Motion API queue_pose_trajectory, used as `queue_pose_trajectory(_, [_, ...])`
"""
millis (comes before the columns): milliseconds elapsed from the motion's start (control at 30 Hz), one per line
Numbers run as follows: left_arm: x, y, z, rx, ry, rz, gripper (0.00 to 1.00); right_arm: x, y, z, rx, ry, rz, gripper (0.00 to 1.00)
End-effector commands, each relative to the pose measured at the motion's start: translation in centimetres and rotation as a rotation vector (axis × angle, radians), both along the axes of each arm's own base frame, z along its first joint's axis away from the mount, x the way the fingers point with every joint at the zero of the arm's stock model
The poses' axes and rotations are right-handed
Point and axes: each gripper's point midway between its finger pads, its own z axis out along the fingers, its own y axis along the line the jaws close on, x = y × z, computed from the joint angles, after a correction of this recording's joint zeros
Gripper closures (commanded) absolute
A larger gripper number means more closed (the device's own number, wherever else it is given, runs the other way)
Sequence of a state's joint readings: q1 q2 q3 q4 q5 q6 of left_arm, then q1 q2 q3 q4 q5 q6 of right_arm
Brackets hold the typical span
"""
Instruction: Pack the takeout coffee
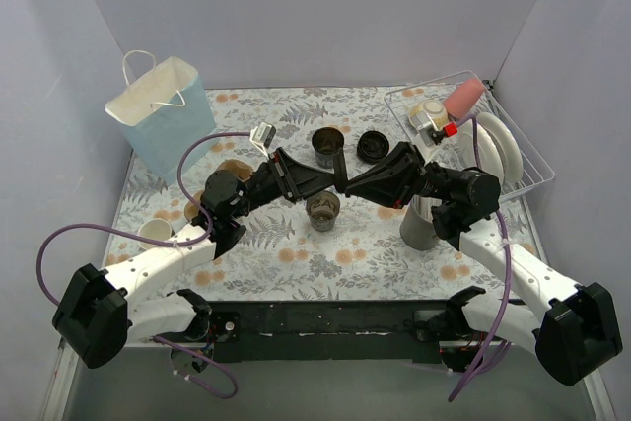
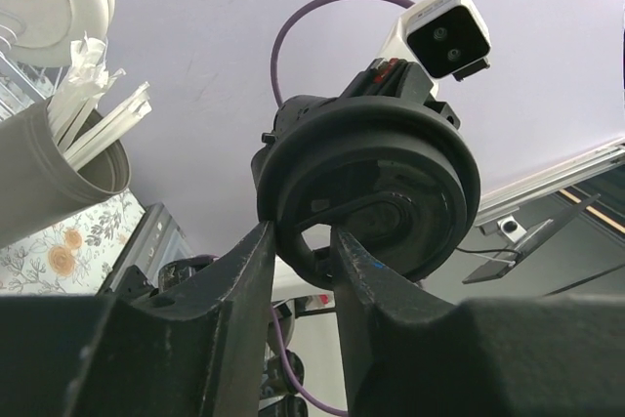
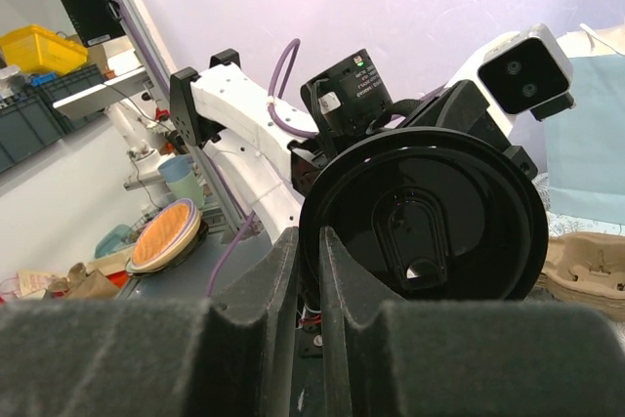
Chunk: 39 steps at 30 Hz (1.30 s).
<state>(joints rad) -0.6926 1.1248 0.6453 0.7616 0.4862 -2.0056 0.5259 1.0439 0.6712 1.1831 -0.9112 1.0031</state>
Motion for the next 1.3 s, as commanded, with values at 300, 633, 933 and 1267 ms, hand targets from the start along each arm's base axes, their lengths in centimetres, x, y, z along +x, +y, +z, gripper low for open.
queue_pose_trajectory(300, [-1.3,0.6,1.6,-0.079,0.158,-0.053,1.00,-0.4,-0.2,0.4,0.027,-0.015,-0.006,0.78])
queue_pose_trajectory(633, [0.2,1.6,-0.8,0.197,0.100,0.125,1.00,3.6,-1.2,-4.5,-0.230,0.099,-0.331,0.49])
queue_pose_trajectory(933, [4.0,7.1,-7.4,0.847,0.125,0.414,1.00,7.6,-6.0,-6.2,-0.563,0.200,-0.714,0.13])
queue_pose_trajectory(1267, [4.8,9.9,-15.0,1.319,0.233,0.358,1.00,10.2,-6.1,-7.7,-0.685,0.264,-0.770,0.17])
